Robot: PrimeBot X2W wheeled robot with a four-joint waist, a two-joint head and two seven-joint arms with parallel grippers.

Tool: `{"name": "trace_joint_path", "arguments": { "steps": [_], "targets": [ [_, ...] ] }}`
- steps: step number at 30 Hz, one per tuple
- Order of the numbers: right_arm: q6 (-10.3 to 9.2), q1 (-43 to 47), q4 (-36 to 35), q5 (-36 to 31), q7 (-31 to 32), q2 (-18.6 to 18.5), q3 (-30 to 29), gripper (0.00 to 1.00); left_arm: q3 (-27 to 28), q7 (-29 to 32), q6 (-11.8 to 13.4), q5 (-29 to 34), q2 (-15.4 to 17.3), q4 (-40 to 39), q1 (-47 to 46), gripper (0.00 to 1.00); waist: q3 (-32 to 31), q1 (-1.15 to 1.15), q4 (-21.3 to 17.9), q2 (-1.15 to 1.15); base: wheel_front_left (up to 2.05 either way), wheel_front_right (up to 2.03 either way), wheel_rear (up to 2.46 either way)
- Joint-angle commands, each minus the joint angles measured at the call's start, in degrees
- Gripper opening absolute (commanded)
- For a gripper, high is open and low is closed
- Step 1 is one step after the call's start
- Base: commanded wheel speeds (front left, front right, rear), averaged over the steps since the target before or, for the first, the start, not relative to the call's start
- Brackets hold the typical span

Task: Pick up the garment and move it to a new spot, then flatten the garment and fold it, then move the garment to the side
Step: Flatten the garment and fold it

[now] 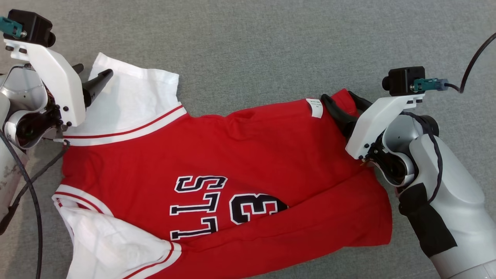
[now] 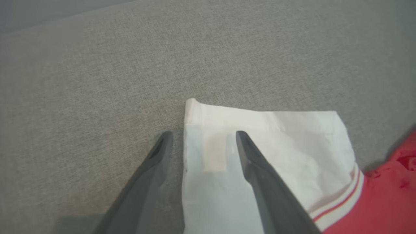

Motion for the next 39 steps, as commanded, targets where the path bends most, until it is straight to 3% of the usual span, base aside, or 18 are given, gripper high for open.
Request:
{"name": "trace_joint_path", "arguments": {
  "steps": [1,8,9,10,11,12,13,14,15,16,17,18,28,39],
  "targets": [
    [0.05,1.34,0.7,0.49,1.58,0.57,1.0,1.0,-0.38,-0.02,-0.09,-0.61,0.5,0.72,-1.22,1.0,0.44,-0.01,-0.46,0.0,0.0,0.0,0.0],
    [0.05,1.79,-0.86,1.73,3.17,0.62,2.42,1.0,-3.39,0.0,-0.1,-2.14,0.48,4.15,-4.26,1.0,1.42,-0.01,-1.29,0.0,0.0,0.0,0.0],
    [0.05,1.88,-1.07,2.05,3.3,0.63,2.6,0.73,-3.87,-0.11,-0.1,-2.35,0.49,4.46,-4.53,1.0,1.47,-0.01,-1.35,0.0,0.0,0.0,0.0],
    [0.05,1.96,-1.27,2.19,3.42,0.63,2.8,0.58,-4.33,-0.11,-0.11,-2.66,0.43,4.74,-4.76,1.0,1.51,-0.01,-1.41,0.0,0.0,0.0,0.0],
    [0.05,2.01,-1.45,2.2,3.43,0.64,3.0,0.44,-4.55,-0.27,-0.11,-3.22,0.37,4.92,-4.95,1.0,1.56,-0.01,-1.46,0.0,0.0,0.0,0.0],
    [0.05,2.01,-1.66,2.49,3.39,0.59,3.19,0.41,-4.72,-0.42,-0.1,-3.65,0.32,5.12,-5.19,1.0,1.59,-0.01,-1.49,0.0,0.0,0.0,0.0],
    [0.05,1.98,-1.89,2.59,3.37,0.42,3.37,0.26,-4.95,-0.62,-0.1,-4.01,0.28,5.37,-5.42,1.0,1.63,-0.01,-1.49,0.0,0.0,0.0,0.0],
    [0.05,1.97,-2.19,2.72,3.23,0.21,3.61,0.01,-5.3,-0.68,-0.1,-4.34,0.24,5.6,-5.71,0.82,1.65,-0.01,-1.48,0.0,0.0,0.0,0.0],
    [0.05,1.97,-2.45,2.92,3.07,-0.02,3.74,0.0,-5.7,-0.6,-0.1,-4.82,0.2,5.72,-6.03,0.49,1.66,-0.01,-1.46,0.0,0.0,0.0,0.0],
    [0.05,1.97,-2.45,2.92,3.07,-0.02,3.74,0.0,-5.7,-0.6,-0.1,-4.82,0.2,5.72,-6.03,0.49,1.66,-0.01,-1.46,0.0,0.0,0.0,0.0],
    [0.05,1.99,-2.66,3.04,2.94,-0.23,3.8,0.0,-6.03,-0.59,-0.1,-5.14,0.19,5.83,-6.29,0.17,1.65,-0.01,-1.42,0.0,0.0,0.0,0.0],
    [0.05,1.94,-2.85,3.15,2.7,-0.46,3.92,0.0,-6.31,-0.6,-0.1,-5.71,0.09,5.89,-6.39,0.0,1.62,-0.01,-1.36,0.0,0.0,0.0,0.0],
    [0.05,2.17,-2.86,3.79,-0.29,-2.68,3.67,0.0,-8.74,-3.4,-0.11,-10.88,-0.07,4.25,-5.67,0.0,-2.42,-0.01,0.67,0.0,0.0,0.0,0.0],
    [0.05,4.23,-1.75,6.19,-2.0,-5.92,3.73,0.0,-11.5,-1.63,-0.11,-16.89,2.93,0.1,-3.05,0.0,-8.89,-0.01,4.34,0.0,0.0,0.0,0.0]
  ]
}}
